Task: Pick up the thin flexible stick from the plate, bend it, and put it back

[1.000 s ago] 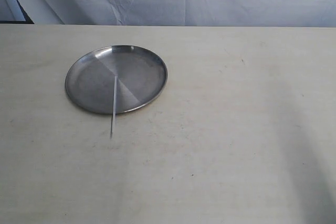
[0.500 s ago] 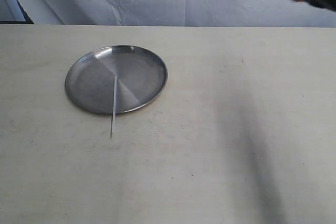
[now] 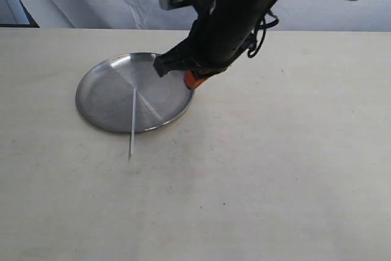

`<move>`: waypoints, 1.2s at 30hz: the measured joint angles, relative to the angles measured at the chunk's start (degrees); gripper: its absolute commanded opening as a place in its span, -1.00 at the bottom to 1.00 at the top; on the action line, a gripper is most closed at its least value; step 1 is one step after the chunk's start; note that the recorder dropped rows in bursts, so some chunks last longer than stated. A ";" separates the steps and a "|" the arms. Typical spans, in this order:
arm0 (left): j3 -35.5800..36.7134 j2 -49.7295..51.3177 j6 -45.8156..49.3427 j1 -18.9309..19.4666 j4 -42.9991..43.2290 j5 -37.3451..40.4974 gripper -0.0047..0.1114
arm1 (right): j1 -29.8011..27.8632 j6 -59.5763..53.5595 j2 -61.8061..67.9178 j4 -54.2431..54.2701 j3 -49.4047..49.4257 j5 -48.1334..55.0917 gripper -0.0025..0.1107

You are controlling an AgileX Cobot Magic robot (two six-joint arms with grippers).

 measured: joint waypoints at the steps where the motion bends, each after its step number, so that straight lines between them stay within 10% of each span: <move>1: 0.00 0.00 0.16 0.00 2.65 -0.84 -0.92 | 0.79 0.38 0.84 -0.02 -0.45 0.11 -0.96; 14: 0.00 0.00 0.64 0.00 14.35 -13.91 -0.92 | 3.51 1.20 1.91 1.98 -1.09 2.38 -0.96; 23: 0.00 -0.13 -26.15 0.00 -2.31 -48.82 -0.92 | 3.51 1.33 1.91 3.57 -1.09 2.16 -0.96; 29: -11.15 1.50 -52.85 0.00 4.24 -23.95 -0.92 | 3.51 1.24 1.91 7.15 -1.09 2.06 -0.90; 36: -23.76 19.39 -59.36 -2.43 12.51 -17.20 -0.92 | 6.90 1.24 3.57 7.85 -1.13 -0.79 -0.14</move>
